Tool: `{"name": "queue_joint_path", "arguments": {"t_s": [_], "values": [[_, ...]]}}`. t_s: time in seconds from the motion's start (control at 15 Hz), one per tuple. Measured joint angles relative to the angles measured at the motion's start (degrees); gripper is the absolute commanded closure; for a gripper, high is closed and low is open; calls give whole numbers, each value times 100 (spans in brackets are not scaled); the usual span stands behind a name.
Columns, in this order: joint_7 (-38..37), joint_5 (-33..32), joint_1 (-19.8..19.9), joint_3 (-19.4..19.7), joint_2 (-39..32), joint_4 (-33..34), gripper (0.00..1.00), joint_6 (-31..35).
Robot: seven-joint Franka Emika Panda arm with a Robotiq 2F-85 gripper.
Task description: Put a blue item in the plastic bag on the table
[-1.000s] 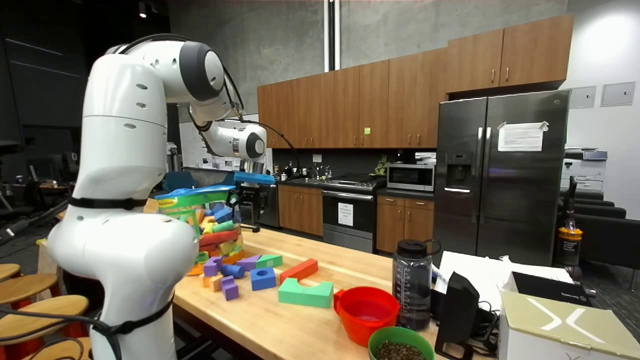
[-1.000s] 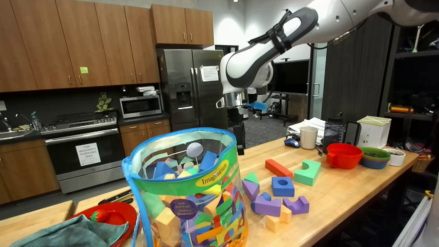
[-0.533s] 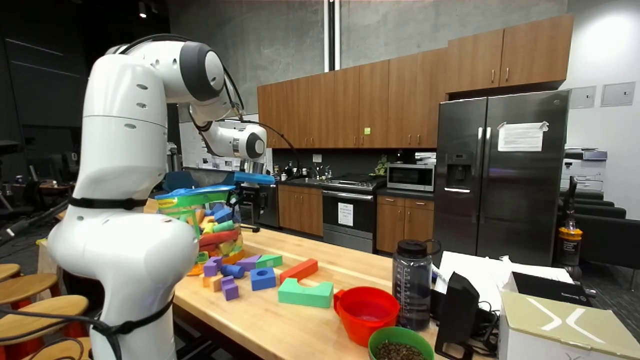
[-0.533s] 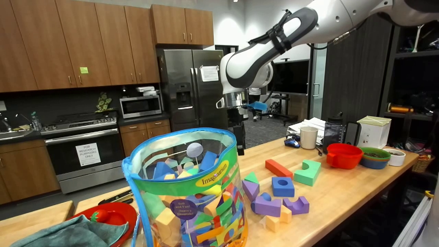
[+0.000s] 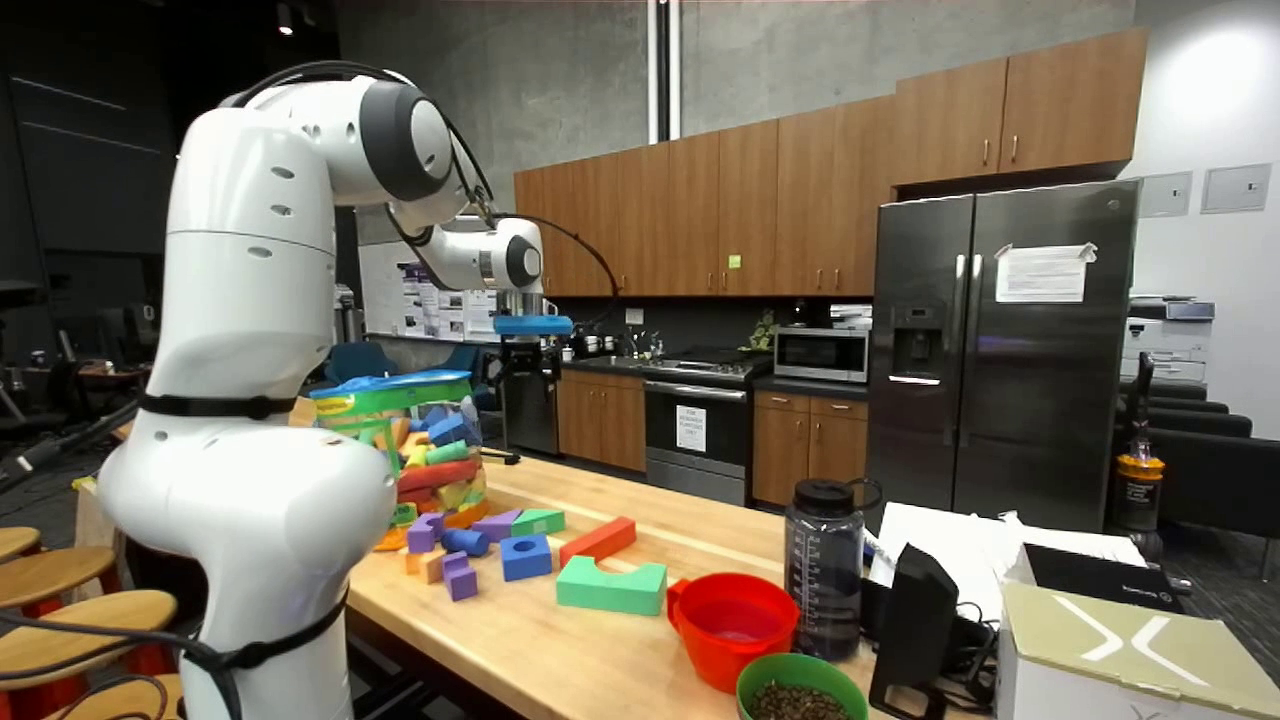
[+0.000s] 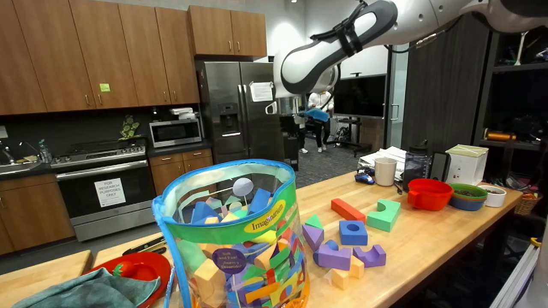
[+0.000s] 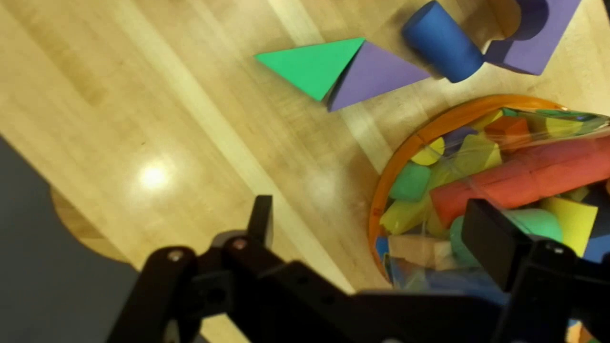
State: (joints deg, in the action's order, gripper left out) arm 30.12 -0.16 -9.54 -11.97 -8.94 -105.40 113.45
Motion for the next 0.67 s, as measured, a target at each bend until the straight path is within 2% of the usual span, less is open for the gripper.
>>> {"name": "queue_joint_path", "arguments": {"t_s": [0.27, 0.67], "values": [[488, -77, 24, 8, -14, 559, 0, 178], [1376, 261, -24, -166, -294, 1144, 0, 726]]}}
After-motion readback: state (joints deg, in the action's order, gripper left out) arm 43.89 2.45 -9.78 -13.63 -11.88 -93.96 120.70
